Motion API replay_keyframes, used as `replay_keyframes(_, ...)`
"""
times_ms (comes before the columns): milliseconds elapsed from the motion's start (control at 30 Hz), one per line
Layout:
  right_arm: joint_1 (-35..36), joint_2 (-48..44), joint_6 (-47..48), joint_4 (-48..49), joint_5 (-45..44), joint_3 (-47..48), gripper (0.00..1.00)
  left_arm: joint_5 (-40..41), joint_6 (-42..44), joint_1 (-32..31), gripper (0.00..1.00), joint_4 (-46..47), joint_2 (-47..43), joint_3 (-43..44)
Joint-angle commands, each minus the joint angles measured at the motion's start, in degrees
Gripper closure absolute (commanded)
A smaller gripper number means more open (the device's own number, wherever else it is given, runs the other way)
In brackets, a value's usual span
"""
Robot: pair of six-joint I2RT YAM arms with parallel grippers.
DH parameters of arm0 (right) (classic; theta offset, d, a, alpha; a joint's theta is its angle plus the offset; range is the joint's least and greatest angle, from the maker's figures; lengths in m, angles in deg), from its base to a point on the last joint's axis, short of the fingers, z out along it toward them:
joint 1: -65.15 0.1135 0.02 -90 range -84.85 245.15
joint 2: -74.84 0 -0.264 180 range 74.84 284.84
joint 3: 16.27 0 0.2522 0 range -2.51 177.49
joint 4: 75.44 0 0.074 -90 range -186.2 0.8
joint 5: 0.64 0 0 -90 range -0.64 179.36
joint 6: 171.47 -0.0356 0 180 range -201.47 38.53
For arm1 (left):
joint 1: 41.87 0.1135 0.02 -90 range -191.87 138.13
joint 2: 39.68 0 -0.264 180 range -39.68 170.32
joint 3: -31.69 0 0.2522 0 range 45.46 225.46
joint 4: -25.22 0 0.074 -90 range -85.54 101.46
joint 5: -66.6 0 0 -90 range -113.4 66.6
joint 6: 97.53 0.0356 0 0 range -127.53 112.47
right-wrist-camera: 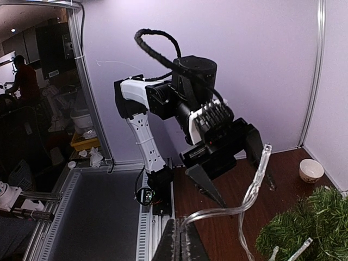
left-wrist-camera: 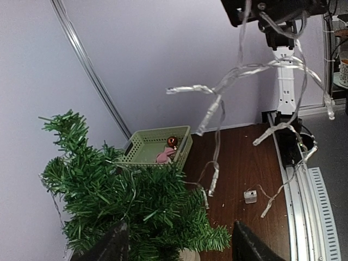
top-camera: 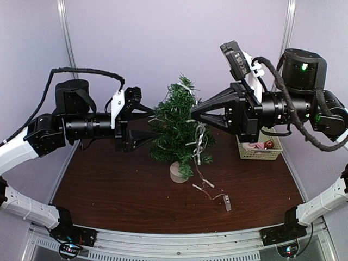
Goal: Decorate the small christmas tree
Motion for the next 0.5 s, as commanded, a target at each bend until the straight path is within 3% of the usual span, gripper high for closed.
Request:
replay_keyframes(0, 0.3, 3.6, 0.9, 4.3, 0.0, 2.9, 1.0, -2.3, -1.6, -0.2, 0.36, 5.0, -4.4, -5.2)
replay_keyframes(200, 0.2, 7.6, 1.3, 6.4, -0.7, 5.1, 1.0, -7.7, -3.9, -0.9, 0.48, 6.8, -9.4, -11.9)
replay_keyframes(467, -1.6, 13.1, 0.3, 10.1, -0.9, 8.0, 1.0, -5.3, -7.1, -6.4, 0.44, 12.9, -12.6, -21.0)
